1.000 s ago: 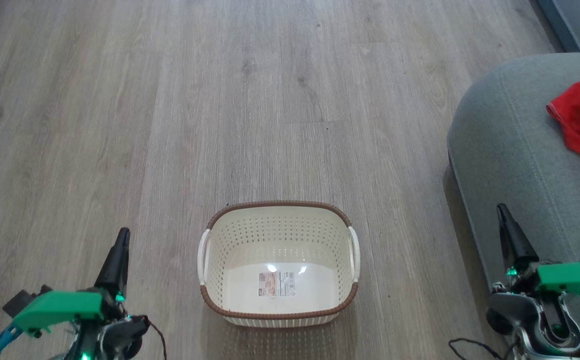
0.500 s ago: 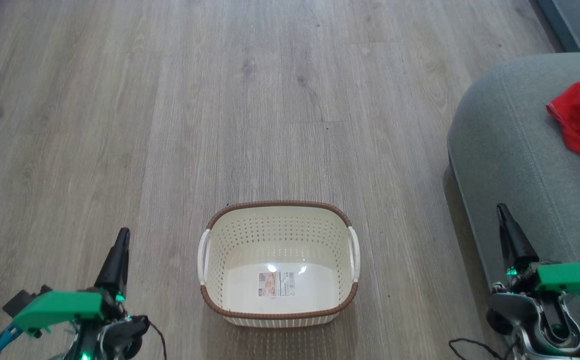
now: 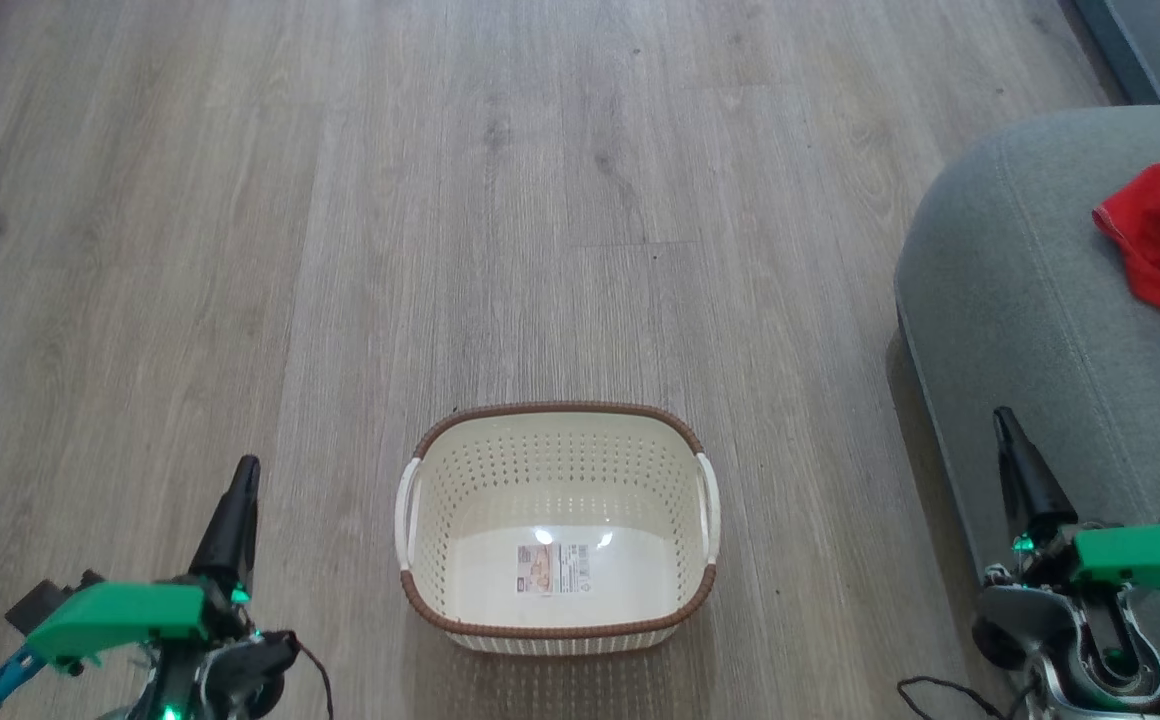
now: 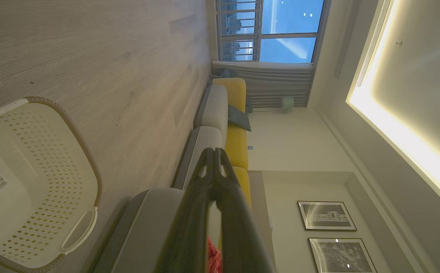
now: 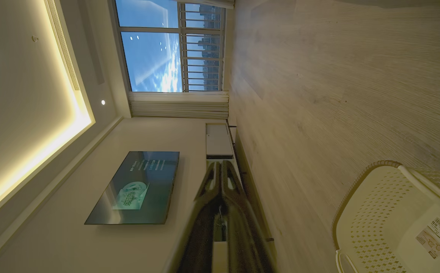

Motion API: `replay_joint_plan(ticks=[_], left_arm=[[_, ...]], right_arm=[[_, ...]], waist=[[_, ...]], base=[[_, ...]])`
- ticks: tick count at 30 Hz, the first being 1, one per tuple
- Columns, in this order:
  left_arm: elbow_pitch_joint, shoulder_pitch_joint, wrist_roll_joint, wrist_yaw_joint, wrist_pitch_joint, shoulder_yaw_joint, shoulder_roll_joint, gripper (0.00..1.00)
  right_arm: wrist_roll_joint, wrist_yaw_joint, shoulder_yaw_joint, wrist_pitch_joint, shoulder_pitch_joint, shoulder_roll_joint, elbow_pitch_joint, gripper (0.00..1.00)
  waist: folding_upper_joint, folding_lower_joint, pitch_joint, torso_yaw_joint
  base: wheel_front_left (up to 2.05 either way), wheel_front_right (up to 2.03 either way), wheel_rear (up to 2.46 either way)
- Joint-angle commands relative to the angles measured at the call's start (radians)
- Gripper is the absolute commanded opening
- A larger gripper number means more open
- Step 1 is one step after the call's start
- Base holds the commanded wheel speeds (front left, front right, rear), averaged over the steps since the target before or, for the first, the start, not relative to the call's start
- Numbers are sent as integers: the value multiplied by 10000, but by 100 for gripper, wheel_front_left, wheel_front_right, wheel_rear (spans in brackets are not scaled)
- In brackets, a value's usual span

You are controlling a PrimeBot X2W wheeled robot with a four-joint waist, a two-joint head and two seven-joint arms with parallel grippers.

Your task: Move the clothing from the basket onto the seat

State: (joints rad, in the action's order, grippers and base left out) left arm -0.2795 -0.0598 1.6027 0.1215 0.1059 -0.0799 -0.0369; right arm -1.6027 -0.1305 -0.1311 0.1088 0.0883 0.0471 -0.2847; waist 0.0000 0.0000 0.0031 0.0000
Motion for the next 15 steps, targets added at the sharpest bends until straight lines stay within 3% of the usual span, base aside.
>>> replay_joint_plan(ticks=[1,15], left_arm=[[343,-483,60,92,72,-338,-133,0],[344,-482,60,92,72,-338,-133,0]], right_arm=[[-60,-2,174,43,197,31,399,0],[-60,-2,174,43,197,31,399,0]], waist=[[0,0,0,0],[0,0,0,0]], base=[[0,0,0],[0,0,0]])
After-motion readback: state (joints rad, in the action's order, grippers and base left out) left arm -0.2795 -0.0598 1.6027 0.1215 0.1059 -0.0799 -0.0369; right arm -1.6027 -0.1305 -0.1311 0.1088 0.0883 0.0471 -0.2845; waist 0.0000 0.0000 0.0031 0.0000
